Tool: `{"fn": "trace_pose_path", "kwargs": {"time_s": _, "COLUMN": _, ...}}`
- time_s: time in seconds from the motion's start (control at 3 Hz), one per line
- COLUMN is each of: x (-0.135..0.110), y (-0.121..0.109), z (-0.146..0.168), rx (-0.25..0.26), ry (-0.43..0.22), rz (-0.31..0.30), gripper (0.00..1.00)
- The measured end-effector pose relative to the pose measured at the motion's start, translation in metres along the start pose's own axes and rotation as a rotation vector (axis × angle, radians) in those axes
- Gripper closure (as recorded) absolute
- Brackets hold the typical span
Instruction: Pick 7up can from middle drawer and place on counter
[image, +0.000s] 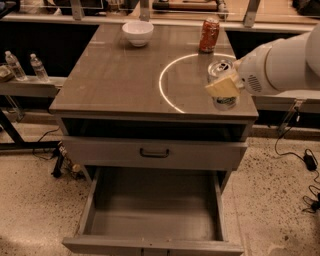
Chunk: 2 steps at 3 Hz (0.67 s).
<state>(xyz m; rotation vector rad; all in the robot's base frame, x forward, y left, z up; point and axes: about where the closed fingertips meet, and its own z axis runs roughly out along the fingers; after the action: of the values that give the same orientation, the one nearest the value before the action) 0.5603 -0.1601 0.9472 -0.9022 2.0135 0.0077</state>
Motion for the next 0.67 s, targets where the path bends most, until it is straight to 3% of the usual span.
{"fn": "trace_pose_path", "kwargs": {"time_s": 0.67, "x": -0.034, "y": 0.007, "z": 0.067, "rx": -0.138, "ry": 0.001, "rz": 0.118, "gripper": 1.0}}
